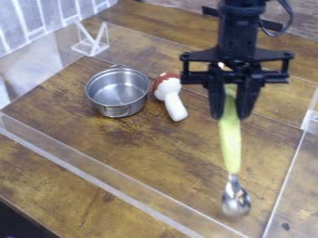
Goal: Move the green spoon to the left
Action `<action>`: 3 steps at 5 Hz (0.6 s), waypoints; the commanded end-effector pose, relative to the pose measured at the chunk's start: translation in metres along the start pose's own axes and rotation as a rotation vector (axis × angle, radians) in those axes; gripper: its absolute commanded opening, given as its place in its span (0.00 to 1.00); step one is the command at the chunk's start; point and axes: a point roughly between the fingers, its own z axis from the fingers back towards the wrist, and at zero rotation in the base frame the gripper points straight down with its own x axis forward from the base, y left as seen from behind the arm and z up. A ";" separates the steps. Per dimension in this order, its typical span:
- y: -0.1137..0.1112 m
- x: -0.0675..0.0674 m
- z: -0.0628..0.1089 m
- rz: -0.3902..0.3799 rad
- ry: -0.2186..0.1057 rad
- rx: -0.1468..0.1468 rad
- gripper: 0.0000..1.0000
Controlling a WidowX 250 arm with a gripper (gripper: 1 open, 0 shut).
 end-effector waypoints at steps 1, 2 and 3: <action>0.024 0.003 0.019 0.041 -0.070 -0.065 0.00; 0.052 0.001 0.010 0.046 -0.069 -0.078 0.00; 0.068 0.005 0.000 0.026 -0.065 -0.106 0.00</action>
